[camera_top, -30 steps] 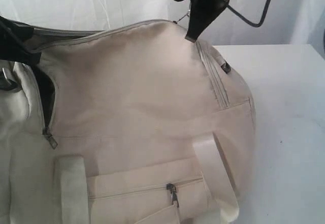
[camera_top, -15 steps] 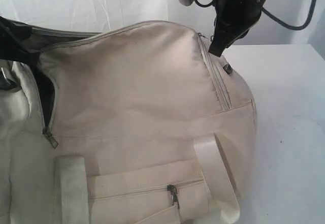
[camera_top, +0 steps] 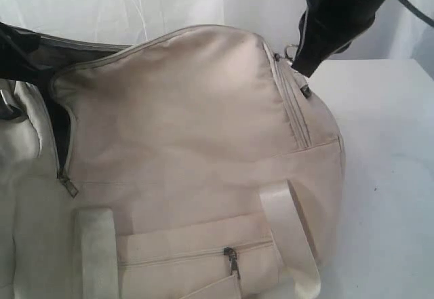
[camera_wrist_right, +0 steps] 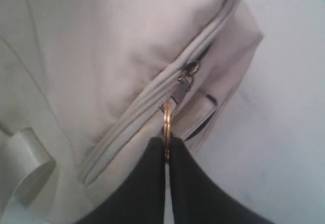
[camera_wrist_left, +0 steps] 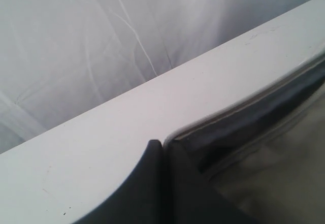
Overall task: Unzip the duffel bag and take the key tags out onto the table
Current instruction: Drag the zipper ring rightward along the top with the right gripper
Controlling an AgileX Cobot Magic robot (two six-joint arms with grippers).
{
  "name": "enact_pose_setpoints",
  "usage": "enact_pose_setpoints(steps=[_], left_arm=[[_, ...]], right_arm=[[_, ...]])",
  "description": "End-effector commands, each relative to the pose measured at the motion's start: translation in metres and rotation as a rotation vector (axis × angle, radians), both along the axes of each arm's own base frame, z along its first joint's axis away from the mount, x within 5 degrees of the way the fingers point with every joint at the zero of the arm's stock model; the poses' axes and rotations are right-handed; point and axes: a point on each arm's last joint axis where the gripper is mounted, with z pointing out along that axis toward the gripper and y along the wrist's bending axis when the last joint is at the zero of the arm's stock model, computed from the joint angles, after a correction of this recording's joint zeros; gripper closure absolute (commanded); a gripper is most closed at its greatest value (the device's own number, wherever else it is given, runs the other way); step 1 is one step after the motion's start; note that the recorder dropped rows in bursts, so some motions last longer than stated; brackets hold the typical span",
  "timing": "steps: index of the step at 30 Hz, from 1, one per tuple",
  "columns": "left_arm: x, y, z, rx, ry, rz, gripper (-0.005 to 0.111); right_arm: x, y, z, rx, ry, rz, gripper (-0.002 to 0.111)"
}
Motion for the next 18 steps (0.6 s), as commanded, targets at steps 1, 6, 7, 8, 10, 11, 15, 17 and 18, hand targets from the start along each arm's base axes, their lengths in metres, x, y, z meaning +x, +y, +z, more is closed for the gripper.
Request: enact_pose_setpoints(steps=[1, 6, 7, 8, 10, 11, 15, 17, 18], left_arm=[[-0.005, 0.003, 0.015, -0.018, -0.05, 0.02, 0.107], [-0.005, 0.003, 0.015, -0.018, -0.05, 0.02, 0.107], [-0.005, 0.003, 0.015, -0.018, -0.05, 0.018, 0.107], [-0.005, 0.003, 0.015, -0.018, -0.05, 0.018, 0.107], [-0.005, 0.003, 0.015, -0.018, -0.05, 0.018, 0.107], [-0.005, 0.003, 0.015, -0.018, -0.05, 0.018, 0.107], [-0.005, 0.002, 0.015, -0.019, -0.049, 0.014, 0.107], [-0.005, 0.002, 0.015, -0.02, -0.049, 0.013, 0.107], [-0.005, 0.002, 0.015, -0.02, -0.049, 0.011, 0.107]], right_arm=[[-0.021, -0.006, -0.01, 0.047, 0.094, 0.015, 0.108], [-0.043, -0.012, -0.012, 0.103, 0.147, 0.027, 0.108], [-0.047, -0.014, -0.014, 0.104, 0.155, 0.019, 0.108], [-0.051, -0.017, -0.016, 0.098, 0.16, 0.018, 0.108], [-0.059, -0.022, -0.023, 0.086, 0.177, 0.014, 0.108], [-0.063, -0.025, -0.026, 0.081, 0.186, 0.014, 0.108], [-0.078, -0.034, -0.037, 0.064, 0.216, 0.011, 0.108], [-0.084, -0.038, -0.042, 0.06, 0.229, 0.008, 0.108], [-0.088, -0.04, -0.044, 0.06, 0.239, 0.008, 0.108]])
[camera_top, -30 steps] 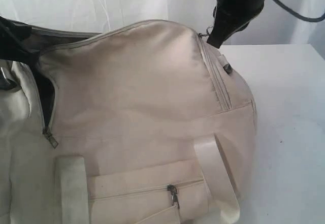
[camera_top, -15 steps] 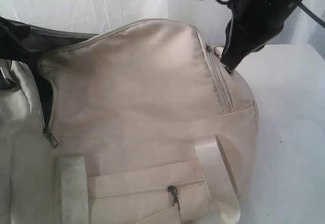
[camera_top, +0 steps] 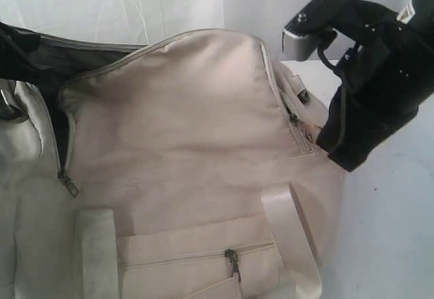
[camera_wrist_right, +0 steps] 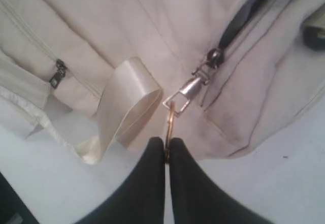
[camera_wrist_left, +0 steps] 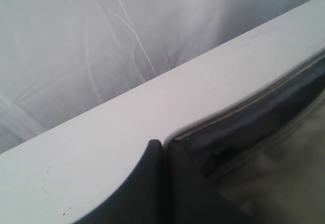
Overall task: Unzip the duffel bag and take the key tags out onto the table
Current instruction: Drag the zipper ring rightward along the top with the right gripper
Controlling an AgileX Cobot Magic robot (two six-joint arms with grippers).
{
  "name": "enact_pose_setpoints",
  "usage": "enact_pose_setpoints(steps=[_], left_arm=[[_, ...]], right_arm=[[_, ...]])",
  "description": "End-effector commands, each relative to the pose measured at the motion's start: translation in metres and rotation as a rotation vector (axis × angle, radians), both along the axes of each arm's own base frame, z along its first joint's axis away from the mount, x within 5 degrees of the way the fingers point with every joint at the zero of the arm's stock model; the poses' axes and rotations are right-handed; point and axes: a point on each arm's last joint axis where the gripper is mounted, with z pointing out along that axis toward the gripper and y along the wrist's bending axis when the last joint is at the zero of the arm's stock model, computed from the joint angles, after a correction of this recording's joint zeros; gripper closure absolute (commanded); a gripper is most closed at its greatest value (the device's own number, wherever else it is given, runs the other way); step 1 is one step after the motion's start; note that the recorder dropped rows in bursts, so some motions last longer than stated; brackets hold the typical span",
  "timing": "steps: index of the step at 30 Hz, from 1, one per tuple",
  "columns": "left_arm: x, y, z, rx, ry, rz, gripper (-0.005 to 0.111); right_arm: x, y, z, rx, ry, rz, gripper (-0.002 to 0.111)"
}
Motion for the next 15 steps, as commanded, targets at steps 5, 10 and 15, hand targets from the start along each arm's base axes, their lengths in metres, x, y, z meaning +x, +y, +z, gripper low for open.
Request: enact_pose_setpoints(steps=[5, 10, 15], left_arm=[[-0.005, 0.002, 0.015, -0.022, -0.048, 0.011, 0.107], [-0.006, 0.0, 0.015, -0.027, -0.046, -0.007, 0.107], [-0.006, 0.0, 0.015, -0.028, -0.045, -0.012, 0.107]], right_arm=[[-0.03, -0.014, -0.024, 0.009, 0.114, -0.005, 0.108], [-0.038, -0.018, -0.037, -0.006, 0.173, -0.057, 0.108], [-0.04, -0.02, -0.046, -0.03, 0.196, -0.06, 0.107]])
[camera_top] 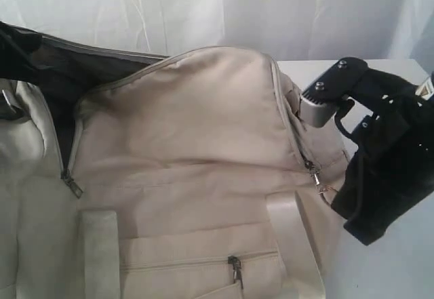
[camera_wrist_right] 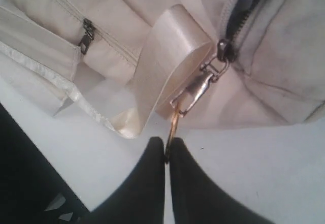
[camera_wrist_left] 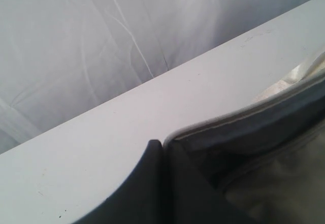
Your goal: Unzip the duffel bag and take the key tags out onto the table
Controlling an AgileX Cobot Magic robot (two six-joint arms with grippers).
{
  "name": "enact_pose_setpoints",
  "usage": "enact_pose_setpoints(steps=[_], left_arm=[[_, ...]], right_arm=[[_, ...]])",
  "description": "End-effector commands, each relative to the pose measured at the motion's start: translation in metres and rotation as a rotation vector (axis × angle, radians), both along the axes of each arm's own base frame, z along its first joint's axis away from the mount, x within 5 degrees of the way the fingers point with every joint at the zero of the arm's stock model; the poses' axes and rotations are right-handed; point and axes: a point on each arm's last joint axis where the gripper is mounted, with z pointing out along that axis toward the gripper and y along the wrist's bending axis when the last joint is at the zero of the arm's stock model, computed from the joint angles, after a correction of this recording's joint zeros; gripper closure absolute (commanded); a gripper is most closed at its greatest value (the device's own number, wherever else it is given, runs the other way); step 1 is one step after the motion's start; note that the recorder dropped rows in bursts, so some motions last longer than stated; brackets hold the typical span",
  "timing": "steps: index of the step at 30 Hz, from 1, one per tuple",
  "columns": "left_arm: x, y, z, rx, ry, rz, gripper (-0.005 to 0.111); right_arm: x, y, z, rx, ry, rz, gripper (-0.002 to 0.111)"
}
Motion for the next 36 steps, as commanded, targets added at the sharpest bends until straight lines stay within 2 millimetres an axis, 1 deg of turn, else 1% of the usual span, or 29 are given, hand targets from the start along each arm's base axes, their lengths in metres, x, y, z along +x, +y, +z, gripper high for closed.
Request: enact_pose_setpoints(steps=[1, 4, 7, 8, 10, 11, 12, 13, 14, 16, 17, 19, 21, 22, 25, 26, 29, 30, 32, 33, 34, 36], left_arm=[[-0.005, 0.001, 0.014, -0.023, -0.044, -0.004, 0.107], [-0.006, 0.0, 0.014, -0.025, -0.043, -0.012, 0.107], [-0.006, 0.0, 0.014, -0.025, -0.043, -0.012, 0.107], [-0.006, 0.0, 0.014, -0.025, -0.043, -0.012, 0.107], [-0.006, 0.0, 0.014, -0.025, -0.043, -0.012, 0.107], [-0.006, 0.0, 0.014, -0.025, -0.043, -0.012, 0.107], [-0.006, 0.0, 0.014, -0.025, -0.043, -0.012, 0.107], [-0.006, 0.0, 0.014, -0.025, -0.043, -0.012, 0.107], [-0.006, 0.0, 0.014, -0.025, -0.043, -0.012, 0.107], [-0.006, 0.0, 0.014, -0.025, -0.043, -0.012, 0.107], [-0.006, 0.0, 0.014, -0.025, -0.043, -0.012, 0.107], [-0.006, 0.0, 0.014, -0.026, -0.043, -0.014, 0.107], [-0.006, -0.002, 0.014, -0.03, -0.041, -0.028, 0.107], [-0.006, -0.002, 0.014, -0.032, -0.04, -0.037, 0.107], [-0.007, -0.002, 0.014, -0.033, -0.04, -0.039, 0.107], [-0.007, -0.002, 0.014, -0.033, -0.04, -0.039, 0.107], [-0.007, -0.002, 0.014, -0.033, -0.04, -0.039, 0.107], [-0.007, -0.002, 0.014, -0.033, -0.04, -0.039, 0.107], [-0.007, -0.002, 0.014, -0.033, -0.04, -0.039, 0.107], [-0.007, -0.002, 0.014, -0.033, -0.04, -0.039, 0.107], [-0.007, -0.002, 0.014, -0.033, -0.04, -0.039, 0.107], [-0.007, -0.002, 0.014, -0.033, -0.04, -0.039, 0.107]], right_arm=[[-0.006, -0.004, -0.006, -0.02, 0.04, -0.003, 0.105], [0.003, 0.0, -0.004, 0.027, -0.053, -0.028, 0.093], [0.01, 0.003, -0.001, 0.074, -0.127, -0.055, 0.075], [0.012, 0.004, 0.0, 0.088, -0.151, -0.062, 0.065], [0.017, 0.006, 0.003, 0.114, -0.208, -0.074, 0.05], [0.021, 0.006, 0.006, 0.132, -0.249, -0.086, 0.043], [0.027, 0.009, 0.011, 0.193, -0.32, -0.126, 0.037], [0.03, 0.012, 0.014, 0.235, -0.357, -0.151, 0.038], [0.037, 0.017, 0.02, 0.333, -0.409, -0.201, 0.038], [0.049, 0.025, 0.027, 0.476, -0.466, -0.296, 0.038], [0.053, 0.028, 0.026, 0.499, -0.47, -0.317, 0.038], [0.063, 0.033, 0.016, 0.494, -0.47, -0.324, 0.038], [0.075, 0.041, 0.001, 0.475, -0.467, -0.339, 0.038], [0.078, 0.045, -0.003, 0.472, -0.479, -0.332, 0.038], [0.084, 0.067, -0.012, 0.471, -0.601, -0.239, 0.038], [0.085, 0.073, -0.015, 0.48, -0.62, -0.237, 0.038], [0.094, 0.087, -0.033, 0.466, -0.601, -0.241, 0.039], [0.096, 0.089, -0.036, 0.459, -0.594, -0.241, 0.042], [0.1, 0.092, -0.038, 0.456, -0.591, -0.241, 0.054], [0.101, 0.093, -0.036, 0.462, -0.599, -0.242, 0.059], [0.102, 0.093, -0.034, 0.47, -0.611, -0.246, 0.068], [0.104, 0.094, -0.027, 0.488, -0.631, -0.249, 0.08]])
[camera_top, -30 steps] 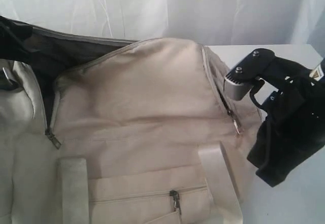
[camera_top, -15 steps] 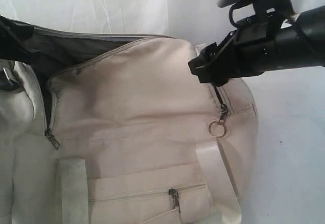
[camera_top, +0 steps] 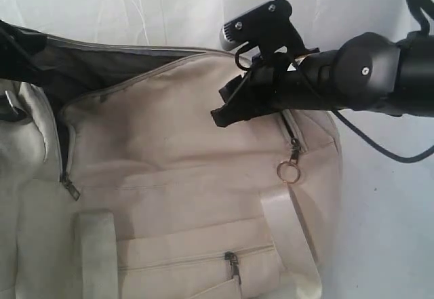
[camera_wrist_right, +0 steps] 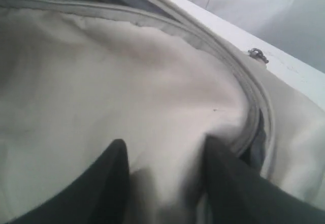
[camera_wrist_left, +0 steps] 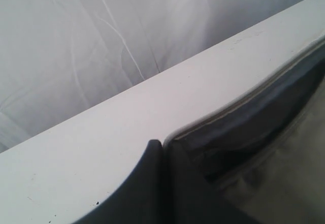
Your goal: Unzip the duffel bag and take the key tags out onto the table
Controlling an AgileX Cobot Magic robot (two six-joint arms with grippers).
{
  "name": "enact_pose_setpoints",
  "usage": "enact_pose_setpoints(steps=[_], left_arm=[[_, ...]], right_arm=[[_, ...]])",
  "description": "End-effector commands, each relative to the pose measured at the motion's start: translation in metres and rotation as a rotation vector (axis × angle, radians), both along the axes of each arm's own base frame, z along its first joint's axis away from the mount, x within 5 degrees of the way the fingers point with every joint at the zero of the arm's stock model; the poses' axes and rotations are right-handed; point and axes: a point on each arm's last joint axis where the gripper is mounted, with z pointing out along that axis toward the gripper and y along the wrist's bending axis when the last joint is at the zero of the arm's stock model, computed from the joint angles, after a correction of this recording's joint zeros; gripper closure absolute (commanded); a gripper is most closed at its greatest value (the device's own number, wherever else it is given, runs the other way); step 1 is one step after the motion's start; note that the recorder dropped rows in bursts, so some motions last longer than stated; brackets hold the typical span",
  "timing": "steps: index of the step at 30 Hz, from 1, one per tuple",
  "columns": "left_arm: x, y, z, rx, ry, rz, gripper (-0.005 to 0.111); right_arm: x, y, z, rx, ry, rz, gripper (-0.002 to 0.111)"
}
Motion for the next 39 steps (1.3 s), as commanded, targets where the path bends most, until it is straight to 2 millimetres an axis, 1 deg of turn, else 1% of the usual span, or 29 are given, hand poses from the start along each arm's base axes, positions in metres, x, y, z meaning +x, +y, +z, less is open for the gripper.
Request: enact_pose_setpoints(steps=[1, 4, 7, 11, 14, 21, 25, 29, 33, 36, 39], left_arm=[[-0.005, 0.001, 0.014, -0.02, -0.045, -0.004, 0.107], [-0.005, 0.001, 0.014, -0.02, -0.045, -0.004, 0.107], [-0.005, 0.001, 0.014, -0.02, -0.045, -0.004, 0.107], [-0.005, 0.001, 0.014, -0.02, -0.045, -0.004, 0.107], [-0.005, 0.001, 0.014, -0.02, -0.045, -0.004, 0.107], [-0.005, 0.001, 0.014, -0.02, -0.045, -0.004, 0.107], [-0.005, 0.001, 0.014, -0.02, -0.045, -0.004, 0.107], [-0.005, 0.001, 0.014, -0.02, -0.045, -0.004, 0.107], [-0.006, 0.0, 0.014, -0.025, -0.044, -0.011, 0.107], [-0.006, -0.002, 0.014, -0.03, -0.041, -0.032, 0.107], [-0.007, -0.004, 0.014, -0.036, -0.038, -0.053, 0.107]], right_arm=[[0.005, 0.003, 0.017, 0.043, -0.064, -0.011, 0.085], [0.004, 0.003, 0.028, 0.062, -0.086, -0.009, 0.099], [0.0, 0.0, 0.039, 0.077, -0.105, -0.004, 0.108], [-0.01, -0.005, 0.048, 0.069, -0.082, 0.029, 0.108], [-0.023, -0.009, 0.054, 0.002, -0.052, 0.108, 0.108], [-0.064, -0.028, 0.072, -0.197, -0.046, 0.381, 0.108], [-0.092, -0.042, 0.078, -0.268, 0.034, 0.523, 0.108], [-0.118, -0.052, 0.078, -0.293, 0.192, 0.647, 0.108], [-0.135, -0.05, 0.07, -0.23, 0.319, 0.773, 0.108], [-0.148, -0.046, 0.059, -0.185, 0.402, 0.854, 0.108], [-0.159, -0.044, 0.04, -0.209, 0.496, 0.902, 0.108]])
